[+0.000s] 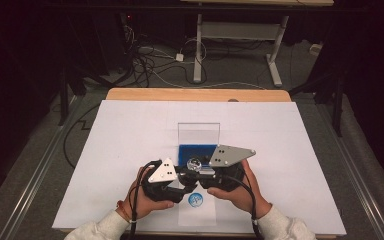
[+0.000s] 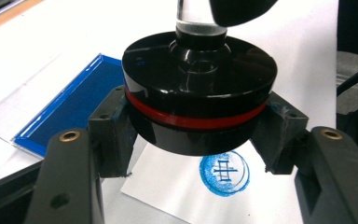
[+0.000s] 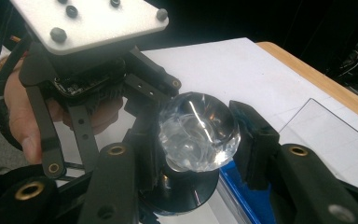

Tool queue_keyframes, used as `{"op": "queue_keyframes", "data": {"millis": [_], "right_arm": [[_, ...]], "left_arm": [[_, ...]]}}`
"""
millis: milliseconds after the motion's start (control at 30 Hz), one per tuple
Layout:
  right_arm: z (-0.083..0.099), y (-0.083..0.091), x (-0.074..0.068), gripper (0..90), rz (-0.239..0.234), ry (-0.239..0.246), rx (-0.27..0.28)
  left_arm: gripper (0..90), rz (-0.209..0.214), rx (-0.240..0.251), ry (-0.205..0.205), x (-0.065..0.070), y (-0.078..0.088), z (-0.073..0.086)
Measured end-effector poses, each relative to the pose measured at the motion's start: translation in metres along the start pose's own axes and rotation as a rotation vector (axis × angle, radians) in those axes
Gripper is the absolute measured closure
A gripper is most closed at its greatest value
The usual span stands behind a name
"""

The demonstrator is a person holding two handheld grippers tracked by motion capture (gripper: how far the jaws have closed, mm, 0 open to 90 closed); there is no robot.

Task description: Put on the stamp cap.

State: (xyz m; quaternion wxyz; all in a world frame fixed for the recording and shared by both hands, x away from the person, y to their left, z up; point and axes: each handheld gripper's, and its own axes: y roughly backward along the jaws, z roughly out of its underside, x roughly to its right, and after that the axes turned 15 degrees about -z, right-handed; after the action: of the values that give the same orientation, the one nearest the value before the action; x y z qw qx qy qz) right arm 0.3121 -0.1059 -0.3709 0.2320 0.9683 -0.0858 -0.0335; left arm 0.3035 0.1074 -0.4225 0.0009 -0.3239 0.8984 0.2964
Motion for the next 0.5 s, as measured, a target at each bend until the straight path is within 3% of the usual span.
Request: {"op": "queue_keyframes", "data": {"millis": [133,500], "right_arm": [[0.0013,-0.0006,0.0,57.6,0.001,-0.001,-0.003],[0.0057,-0.0023,-0.0004,57.7,0.008,0.003,0.002]], "left_arm": [[37.1,-0.028,-0.015,-0.01,0.0008,0.0,0.0003],[37.1,-0.036,-0.018,-0.007,0.0003,0.0007,0.0015]]}}
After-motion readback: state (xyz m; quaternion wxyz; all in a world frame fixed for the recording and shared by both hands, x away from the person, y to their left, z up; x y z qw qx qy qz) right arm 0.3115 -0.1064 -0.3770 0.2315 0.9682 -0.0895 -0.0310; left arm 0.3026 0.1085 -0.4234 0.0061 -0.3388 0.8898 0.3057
